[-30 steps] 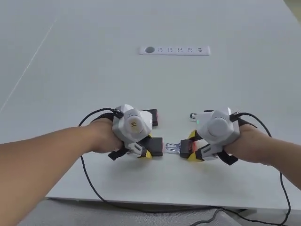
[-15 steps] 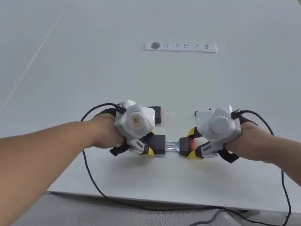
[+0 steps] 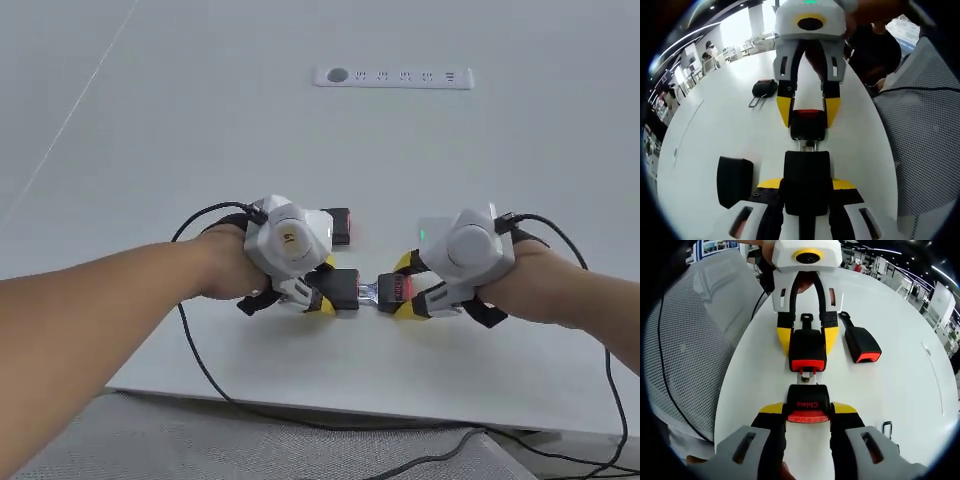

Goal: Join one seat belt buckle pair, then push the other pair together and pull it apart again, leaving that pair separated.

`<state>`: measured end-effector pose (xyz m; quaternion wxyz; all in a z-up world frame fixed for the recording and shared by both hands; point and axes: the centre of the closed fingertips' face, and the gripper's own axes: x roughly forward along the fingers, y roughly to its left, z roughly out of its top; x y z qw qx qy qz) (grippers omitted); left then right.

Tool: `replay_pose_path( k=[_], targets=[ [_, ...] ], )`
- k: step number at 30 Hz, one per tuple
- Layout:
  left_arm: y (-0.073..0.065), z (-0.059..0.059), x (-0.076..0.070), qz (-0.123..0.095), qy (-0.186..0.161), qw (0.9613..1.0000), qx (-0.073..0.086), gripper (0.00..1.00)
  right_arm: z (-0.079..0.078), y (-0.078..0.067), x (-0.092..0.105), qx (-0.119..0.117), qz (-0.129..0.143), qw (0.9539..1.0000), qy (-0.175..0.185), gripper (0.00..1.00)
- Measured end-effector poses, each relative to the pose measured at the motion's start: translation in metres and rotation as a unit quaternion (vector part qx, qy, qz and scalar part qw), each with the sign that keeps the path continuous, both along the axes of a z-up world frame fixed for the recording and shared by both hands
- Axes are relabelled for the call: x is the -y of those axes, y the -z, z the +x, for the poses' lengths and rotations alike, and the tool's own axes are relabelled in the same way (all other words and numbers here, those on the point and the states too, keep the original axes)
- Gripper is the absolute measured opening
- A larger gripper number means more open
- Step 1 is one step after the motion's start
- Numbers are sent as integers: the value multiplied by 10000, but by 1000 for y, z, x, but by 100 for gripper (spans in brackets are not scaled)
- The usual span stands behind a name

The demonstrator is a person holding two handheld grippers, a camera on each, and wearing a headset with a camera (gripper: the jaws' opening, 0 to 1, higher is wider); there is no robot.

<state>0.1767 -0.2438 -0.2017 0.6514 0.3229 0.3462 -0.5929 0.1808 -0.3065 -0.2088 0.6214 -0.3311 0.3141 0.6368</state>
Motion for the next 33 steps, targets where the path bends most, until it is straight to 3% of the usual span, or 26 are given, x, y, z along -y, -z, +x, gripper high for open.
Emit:
replay_pose_path(
  k=[6,10,17,33],
  targets=[
    [-3,-2,2,-16,-19,10000,-43,35,2,-1,-1,28,-45,10000,3,32],
    [-1,0,0,-141,-51,9998,-100,35,3,-4,-8,44,-83,10000,8,31],
    [0,2,0,-163,-23,9998,-98,35,0,-3,-21,24,12,10000,51,30],
    [6,3,-2,-222,62,9997,-62,35,0,-7,-29,-29,109,9999,89,30]
  ],
)
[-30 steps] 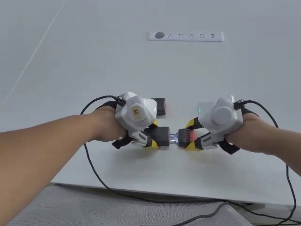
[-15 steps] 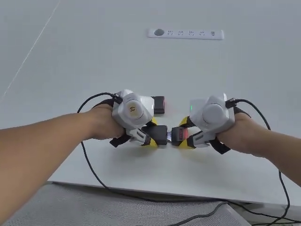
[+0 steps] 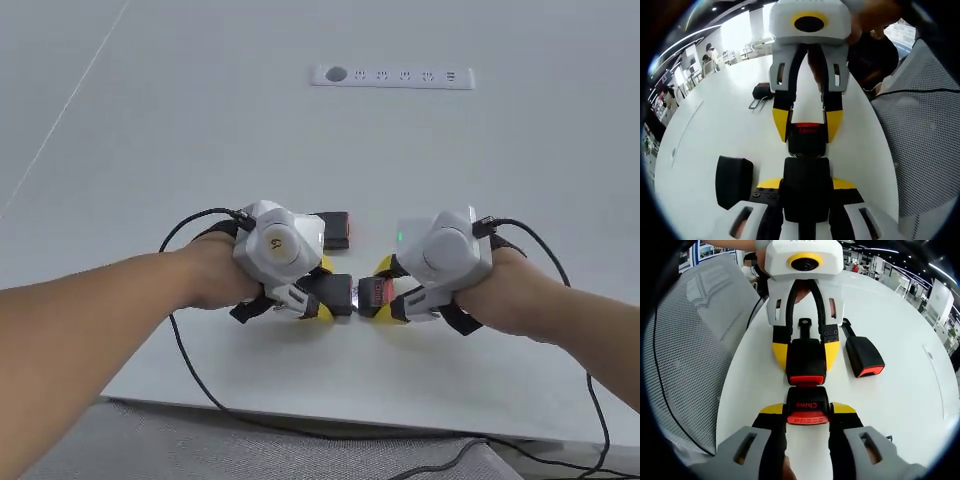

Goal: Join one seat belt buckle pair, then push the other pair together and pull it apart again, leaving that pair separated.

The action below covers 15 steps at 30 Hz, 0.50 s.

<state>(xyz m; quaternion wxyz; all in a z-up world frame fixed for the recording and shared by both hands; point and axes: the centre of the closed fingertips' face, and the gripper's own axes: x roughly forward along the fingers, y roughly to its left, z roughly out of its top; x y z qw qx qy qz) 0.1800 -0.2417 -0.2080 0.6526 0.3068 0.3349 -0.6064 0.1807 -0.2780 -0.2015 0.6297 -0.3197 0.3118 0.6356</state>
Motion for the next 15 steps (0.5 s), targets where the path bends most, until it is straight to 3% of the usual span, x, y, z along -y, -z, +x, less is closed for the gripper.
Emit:
replay_pose_path(
  k=[15],
  targets=[
    [-4,-3,1,-59,-54,10000,37,34,-3,-1,5,64,-90,9999,-27,29]
  ],
)
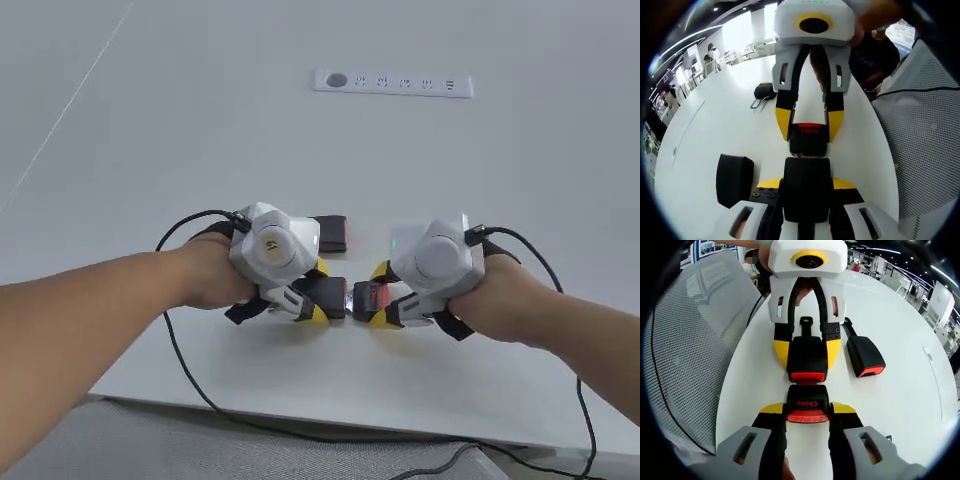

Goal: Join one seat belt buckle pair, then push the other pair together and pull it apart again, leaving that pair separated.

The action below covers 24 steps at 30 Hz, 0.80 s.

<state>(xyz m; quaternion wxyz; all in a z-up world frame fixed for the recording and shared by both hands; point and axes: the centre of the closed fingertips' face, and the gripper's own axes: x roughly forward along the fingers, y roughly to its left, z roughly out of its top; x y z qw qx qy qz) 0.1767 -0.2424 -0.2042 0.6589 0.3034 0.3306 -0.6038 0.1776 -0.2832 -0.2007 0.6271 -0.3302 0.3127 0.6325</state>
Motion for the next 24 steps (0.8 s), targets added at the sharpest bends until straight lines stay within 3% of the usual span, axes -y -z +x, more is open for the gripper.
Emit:
replay_pose_path(
  k=[7,24],
  targets=[
    [-3,0,0,-65,-53,9999,-57,34,1,1,1,-83,42,9999,124,29],
    [-5,0,1,69,66,9999,-41,34,1,5,1,-110,-66,9999,12,30]
  ],
)
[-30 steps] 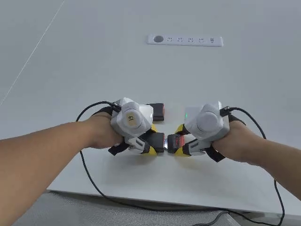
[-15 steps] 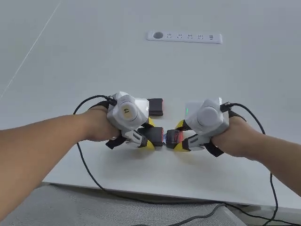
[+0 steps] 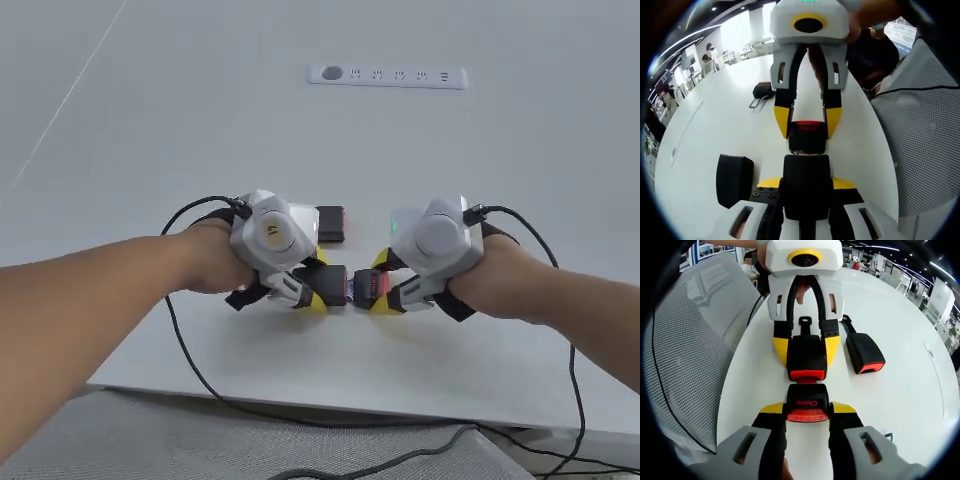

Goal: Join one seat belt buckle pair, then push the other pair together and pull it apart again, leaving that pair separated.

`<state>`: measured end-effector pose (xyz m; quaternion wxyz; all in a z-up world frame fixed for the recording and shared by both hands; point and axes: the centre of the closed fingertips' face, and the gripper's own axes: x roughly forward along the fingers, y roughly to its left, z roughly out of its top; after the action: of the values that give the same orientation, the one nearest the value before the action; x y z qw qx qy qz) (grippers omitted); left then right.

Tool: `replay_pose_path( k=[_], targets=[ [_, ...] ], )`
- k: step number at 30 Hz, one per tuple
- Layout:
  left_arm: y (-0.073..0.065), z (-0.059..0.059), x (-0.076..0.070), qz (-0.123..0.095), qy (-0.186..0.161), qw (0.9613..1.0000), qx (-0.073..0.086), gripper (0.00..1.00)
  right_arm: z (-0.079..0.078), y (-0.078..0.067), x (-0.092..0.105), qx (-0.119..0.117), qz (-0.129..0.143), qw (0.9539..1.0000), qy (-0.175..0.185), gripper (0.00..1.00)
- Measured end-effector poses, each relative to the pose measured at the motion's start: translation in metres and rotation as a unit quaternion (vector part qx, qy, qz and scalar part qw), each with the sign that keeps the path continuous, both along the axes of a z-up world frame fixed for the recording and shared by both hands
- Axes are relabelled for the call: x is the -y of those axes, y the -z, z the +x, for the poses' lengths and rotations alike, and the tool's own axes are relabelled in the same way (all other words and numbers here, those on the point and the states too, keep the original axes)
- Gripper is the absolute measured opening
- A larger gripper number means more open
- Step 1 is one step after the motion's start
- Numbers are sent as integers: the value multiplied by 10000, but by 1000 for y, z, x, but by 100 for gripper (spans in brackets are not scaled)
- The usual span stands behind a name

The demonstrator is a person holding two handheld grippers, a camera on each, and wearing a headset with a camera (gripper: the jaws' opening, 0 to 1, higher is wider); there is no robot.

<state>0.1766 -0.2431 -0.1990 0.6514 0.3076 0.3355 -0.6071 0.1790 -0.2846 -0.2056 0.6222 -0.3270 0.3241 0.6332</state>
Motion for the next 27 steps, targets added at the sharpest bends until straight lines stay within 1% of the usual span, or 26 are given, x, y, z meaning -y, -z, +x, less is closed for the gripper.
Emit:
replay_pose_path(
  k=[3,13,16,22,24,25,27],
  targets=[
    [1,1,-1,22,30,10000,2,34,0,0,0,8,-8,10000,12,30],
    [-1,0,0,-8,-41,10000,28,35,2,2,-1,-11,-12,10000,51,31],
    [1,1,-1,-8,-113,9999,1,35,3,2,0,-4,-30,10000,34,31],
    [3,3,-1,150,-105,9998,-32,36,4,2,1,-19,-24,10000,43,32],
    [4,4,-2,227,-198,9995,-125,36,4,2,0,-11,-19,10000,35,32],
    [4,3,-2,299,-141,9994,-85,36,4,2,1,-3,-38,10000,33,32],
    [5,4,-2,337,-141,9993,-81,36,4,2,2,24,-63,10000,18,32]
  ],
)
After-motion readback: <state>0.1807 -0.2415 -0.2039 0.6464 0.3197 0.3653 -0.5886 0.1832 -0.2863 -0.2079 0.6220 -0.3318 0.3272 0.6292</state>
